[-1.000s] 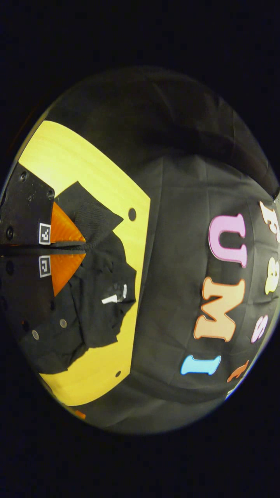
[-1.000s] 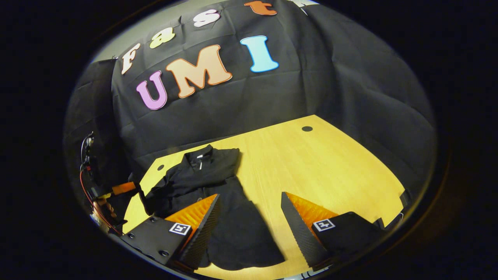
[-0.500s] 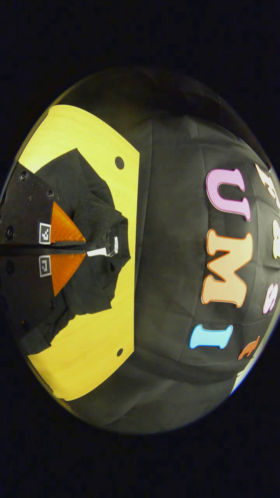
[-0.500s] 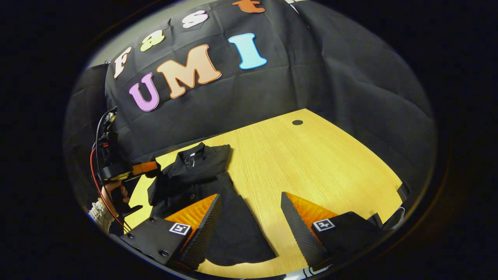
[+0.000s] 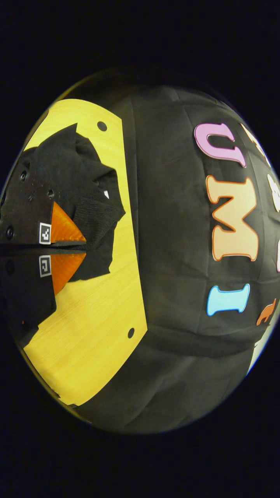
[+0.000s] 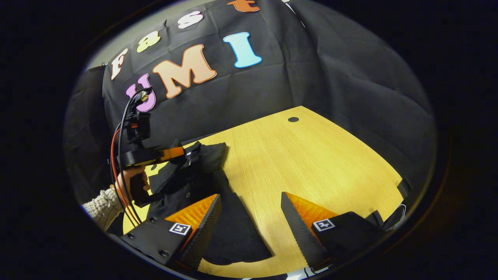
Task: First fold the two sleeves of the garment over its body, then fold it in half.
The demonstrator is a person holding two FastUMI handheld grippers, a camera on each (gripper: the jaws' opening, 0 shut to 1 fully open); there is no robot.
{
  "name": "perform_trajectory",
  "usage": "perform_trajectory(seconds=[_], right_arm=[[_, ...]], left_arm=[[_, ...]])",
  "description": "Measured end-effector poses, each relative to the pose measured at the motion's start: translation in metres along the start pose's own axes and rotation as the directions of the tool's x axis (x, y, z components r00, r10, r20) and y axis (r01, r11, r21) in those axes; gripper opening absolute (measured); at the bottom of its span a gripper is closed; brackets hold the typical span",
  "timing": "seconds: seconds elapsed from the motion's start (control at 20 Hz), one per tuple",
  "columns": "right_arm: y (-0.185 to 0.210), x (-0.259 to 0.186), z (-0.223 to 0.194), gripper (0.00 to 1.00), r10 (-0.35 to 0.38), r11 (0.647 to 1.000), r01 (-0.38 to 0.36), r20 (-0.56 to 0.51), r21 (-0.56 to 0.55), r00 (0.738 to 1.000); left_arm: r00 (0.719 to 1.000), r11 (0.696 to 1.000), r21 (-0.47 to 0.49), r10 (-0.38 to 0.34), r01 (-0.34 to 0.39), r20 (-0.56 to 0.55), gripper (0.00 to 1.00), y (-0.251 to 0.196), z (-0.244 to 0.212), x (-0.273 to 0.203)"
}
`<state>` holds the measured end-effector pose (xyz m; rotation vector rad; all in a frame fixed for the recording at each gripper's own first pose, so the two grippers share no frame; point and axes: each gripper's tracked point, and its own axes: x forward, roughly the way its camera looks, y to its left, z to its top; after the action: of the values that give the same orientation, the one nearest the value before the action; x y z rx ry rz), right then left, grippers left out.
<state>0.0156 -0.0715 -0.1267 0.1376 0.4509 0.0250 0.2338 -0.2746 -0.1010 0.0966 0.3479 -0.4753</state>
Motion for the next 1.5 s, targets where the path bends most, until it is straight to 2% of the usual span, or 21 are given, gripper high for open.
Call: perform_trajectory(seconds=[0.25,0.6,0.75,0.85,1.05,1.25,1.5], right_arm=[[0.003,0.005,-0.005,0.98,0.012,1.000,-0.012,-0.006,-0.004,1.000],[-0.009,-0.001,-0.015,0.98,0.001,1.000,-0.001,0.003,0.022,1.000],[-0.011,0.000,-0.019,0.98,-0.003,0.999,0.003,-0.007,0.046,1.000],[-0.010,-0.001,-0.023,0.98,0.004,0.999,-0.003,-0.013,0.048,1.000],[-0.008,-0.002,-0.030,0.98,0.019,1.000,-0.019,-0.027,0.017,0.999],[-0.006,-0.007,-0.036,0.98,0.049,0.999,-0.049,-0.038,-0.005,0.998],[0.001,-0.014,-0.044,0.98,0.101,0.994,-0.103,-0.051,-0.035,0.994]], left_arm=[[0.998,0.999,0.030,-0.034,0.036,-0.050,0.00,-0.032,-0.015,0.025],[0.992,0.999,0.043,-0.027,0.032,-0.125,0.00,-0.043,-0.048,0.046],[0.988,0.997,0.038,-0.060,0.066,-0.144,0.03,-0.054,-0.059,0.047],[0.986,0.997,0.029,-0.067,0.073,-0.154,0.18,-0.056,-0.064,0.045],[0.987,0.997,0.067,-0.034,0.045,-0.158,1.00,-0.055,-0.068,0.037],[0.994,0.996,0.078,-0.032,0.040,-0.107,0.96,-0.060,-0.059,0.022],[0.998,0.996,0.085,0.019,-0.014,-0.055,0.95,-0.041,-0.051,-0.012]])
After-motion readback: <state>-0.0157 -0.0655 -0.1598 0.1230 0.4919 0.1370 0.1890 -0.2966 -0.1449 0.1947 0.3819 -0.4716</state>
